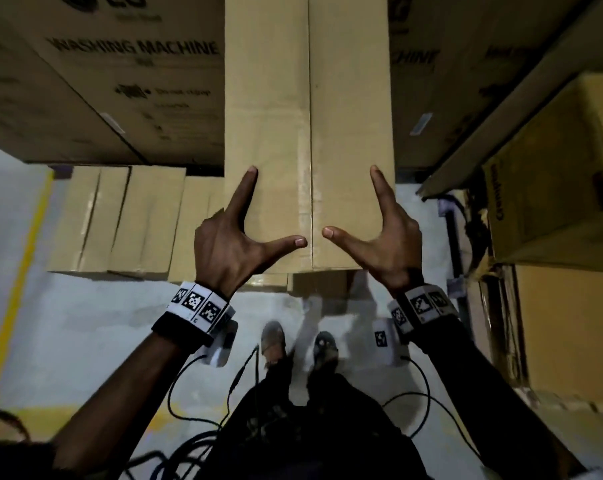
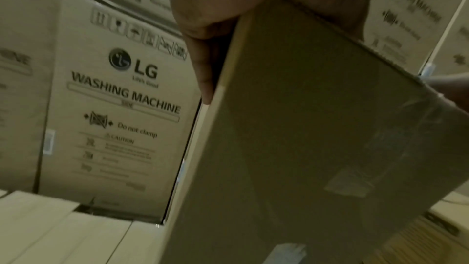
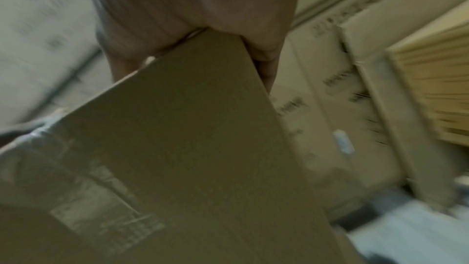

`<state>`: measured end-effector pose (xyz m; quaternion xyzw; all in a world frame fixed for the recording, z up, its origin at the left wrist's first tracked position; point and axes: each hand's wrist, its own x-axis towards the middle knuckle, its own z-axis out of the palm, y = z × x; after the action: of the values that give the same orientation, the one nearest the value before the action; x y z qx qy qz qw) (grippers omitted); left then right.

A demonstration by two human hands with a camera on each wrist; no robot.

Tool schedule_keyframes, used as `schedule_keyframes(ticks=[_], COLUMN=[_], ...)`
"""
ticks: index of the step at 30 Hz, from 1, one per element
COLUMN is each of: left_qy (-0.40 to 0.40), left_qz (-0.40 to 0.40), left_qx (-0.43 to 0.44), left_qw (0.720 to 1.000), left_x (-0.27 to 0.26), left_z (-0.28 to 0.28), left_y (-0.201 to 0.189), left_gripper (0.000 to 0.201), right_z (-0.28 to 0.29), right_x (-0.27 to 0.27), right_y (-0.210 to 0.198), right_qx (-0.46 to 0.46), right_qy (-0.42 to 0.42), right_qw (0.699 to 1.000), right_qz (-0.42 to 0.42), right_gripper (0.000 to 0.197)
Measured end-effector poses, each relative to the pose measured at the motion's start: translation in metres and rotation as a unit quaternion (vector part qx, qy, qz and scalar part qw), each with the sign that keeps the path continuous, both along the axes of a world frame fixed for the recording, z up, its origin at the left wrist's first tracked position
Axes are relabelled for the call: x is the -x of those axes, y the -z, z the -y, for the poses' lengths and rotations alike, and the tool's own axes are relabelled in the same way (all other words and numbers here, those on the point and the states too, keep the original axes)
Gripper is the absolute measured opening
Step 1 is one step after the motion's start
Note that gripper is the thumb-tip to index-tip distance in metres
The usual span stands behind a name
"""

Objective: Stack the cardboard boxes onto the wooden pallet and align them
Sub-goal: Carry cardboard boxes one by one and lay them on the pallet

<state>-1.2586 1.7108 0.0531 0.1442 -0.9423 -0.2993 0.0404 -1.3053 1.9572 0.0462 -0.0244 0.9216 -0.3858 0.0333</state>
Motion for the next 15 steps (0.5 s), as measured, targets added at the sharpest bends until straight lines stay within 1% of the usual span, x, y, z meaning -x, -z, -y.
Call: schedule_keyframes(ticks=[3, 7, 11, 15], left_qy=[-0.035, -0.086, -0.135, -0.184], left_qz=[-0.028, -0.047, -0.074, -0.097], left_qx=[0.011, 0.013, 0.005, -0.001], left_qw=[0.999, 0.995, 0.988, 0.978], left_x=[-0.014, -0.033, -0.058, -0.091], left_z=[-0.003, -0.012, -0.012, -0.001], left_y=[-0.032, -0.060, -0.080, -0.092], left_gripper=[0.127, 0.127, 0.127, 0.128], right_z=[0.002, 0.001, 0.013, 0.041], right_x=[0.001, 0.005, 0.006, 0.001], right_y=[-0.030, -0.058, -0.075, -0.088], right_qx=[0.022, 0.038, 0.054, 0.066], right_qy=[-0.037, -0.081, -0.140, -0.203], right_qw=[0.998, 0.994, 0.985, 0.973], right_qz=[-0.044, -0.060, -0.084, -0.093], right_gripper=[0.116, 0.115, 0.116, 0.116])
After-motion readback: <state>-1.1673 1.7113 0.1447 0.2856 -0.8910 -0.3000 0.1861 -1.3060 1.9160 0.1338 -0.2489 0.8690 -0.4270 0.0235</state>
